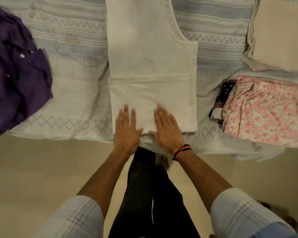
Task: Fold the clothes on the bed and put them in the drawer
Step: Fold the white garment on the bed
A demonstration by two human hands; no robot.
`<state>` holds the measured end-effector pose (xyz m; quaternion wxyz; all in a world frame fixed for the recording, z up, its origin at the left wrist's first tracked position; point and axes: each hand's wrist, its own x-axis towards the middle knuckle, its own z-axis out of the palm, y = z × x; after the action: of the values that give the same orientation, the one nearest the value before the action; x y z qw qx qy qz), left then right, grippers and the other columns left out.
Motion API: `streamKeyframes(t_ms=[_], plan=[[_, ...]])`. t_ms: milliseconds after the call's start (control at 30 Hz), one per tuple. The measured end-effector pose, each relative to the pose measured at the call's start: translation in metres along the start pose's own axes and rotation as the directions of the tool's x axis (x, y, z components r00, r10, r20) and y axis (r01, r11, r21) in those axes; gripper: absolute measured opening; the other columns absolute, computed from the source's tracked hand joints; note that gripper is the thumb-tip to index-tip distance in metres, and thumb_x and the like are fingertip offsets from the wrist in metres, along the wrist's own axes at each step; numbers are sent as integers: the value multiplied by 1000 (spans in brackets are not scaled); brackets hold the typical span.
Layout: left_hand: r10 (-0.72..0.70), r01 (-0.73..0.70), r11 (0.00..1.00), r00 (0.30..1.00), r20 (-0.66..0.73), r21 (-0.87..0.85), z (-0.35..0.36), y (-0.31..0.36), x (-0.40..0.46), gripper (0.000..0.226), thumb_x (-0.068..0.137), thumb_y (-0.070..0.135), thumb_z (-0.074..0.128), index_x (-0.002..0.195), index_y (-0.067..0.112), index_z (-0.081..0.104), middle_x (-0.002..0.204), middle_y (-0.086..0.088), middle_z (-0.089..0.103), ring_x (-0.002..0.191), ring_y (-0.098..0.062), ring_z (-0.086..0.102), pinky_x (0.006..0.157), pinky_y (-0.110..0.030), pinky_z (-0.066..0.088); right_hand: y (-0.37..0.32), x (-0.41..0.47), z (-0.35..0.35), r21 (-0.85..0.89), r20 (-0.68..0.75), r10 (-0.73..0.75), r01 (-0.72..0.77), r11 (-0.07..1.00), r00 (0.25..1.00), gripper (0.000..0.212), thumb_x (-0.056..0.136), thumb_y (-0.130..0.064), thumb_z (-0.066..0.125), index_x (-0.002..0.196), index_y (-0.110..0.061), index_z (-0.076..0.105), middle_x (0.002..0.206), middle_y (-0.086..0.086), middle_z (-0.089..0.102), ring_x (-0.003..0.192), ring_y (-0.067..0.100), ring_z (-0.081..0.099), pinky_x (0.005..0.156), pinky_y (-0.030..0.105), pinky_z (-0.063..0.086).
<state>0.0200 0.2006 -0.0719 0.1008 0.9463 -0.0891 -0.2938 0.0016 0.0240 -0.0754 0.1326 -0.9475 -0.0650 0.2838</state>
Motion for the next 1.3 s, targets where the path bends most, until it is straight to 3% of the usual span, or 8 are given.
streamKeyframes(t_ms=[167,300,467,633,867,967,1100,1300], plan=[[-9,2,990,999,50,139,10,-55,-23,79,97,57,23,154,17,-14,161,1,-23,150,-27,-14,121,-54,3,58,-35,9,-78,28,178,-176,981,984,88,93,-66,7,157,-7,4,165,9,-5,152,19,-6,124,47,7],[-35,27,972,999,31,233,7,-43,-20,90,91,68,15,152,10,-17,159,-9,-27,148,-32,-18,118,-56,-11,50,-37,5,-95,-31,228,-230,969,973,93,92,-69,11,156,-2,3,164,16,-2,153,26,-3,123,51,4],[178,-183,968,983,44,173,21,13,-22,83,94,60,13,153,9,-16,159,-13,-25,147,-33,-22,120,-52,-7,-7,-27,21,-65,-47,17,-20,998,999,82,97,-59,14,157,-4,4,164,19,-5,152,31,-5,123,49,3],[79,-97,985,989,125,145,34,0,-42,83,90,64,-1,151,12,-23,157,-6,-34,146,-26,-28,120,-50,-10,4,-43,36,-74,9,22,-21,997,1000,79,96,-58,9,158,-8,1,165,13,-9,153,28,-7,124,48,2],[-55,45,995,992,113,89,26,-47,-58,86,93,63,13,153,8,-16,158,-8,-29,149,-29,-19,122,-51,1,64,-74,25,-63,25,187,-185,981,982,84,94,-62,4,157,-7,-6,164,9,-14,152,23,-11,124,48,4],[-157,152,983,987,41,102,21,-36,-52,86,96,60,16,153,1,-8,159,-20,-21,149,-38,-11,121,-54,0,56,-70,19,-79,-27,216,-218,973,976,84,96,-57,18,156,-1,-2,164,17,-9,152,29,-8,123,53,3],[54,-42,986,996,-68,164,18,-11,-34,89,96,59,29,153,-1,-4,160,-21,-16,148,-38,-14,120,-54,-2,38,-51,16,-200,-104,49,-69,977,993,83,89,-40,52,153,3,20,161,26,11,151,38,12,122,55,12],[216,-205,958,976,-35,201,26,20,-4,88,94,45,48,154,0,3,162,-21,-7,149,-40,-4,120,-56,8,28,-24,24,-227,-132,-69,38,973,989,81,81,-23,56,151,5,26,159,27,20,148,40,21,119,56,23]])
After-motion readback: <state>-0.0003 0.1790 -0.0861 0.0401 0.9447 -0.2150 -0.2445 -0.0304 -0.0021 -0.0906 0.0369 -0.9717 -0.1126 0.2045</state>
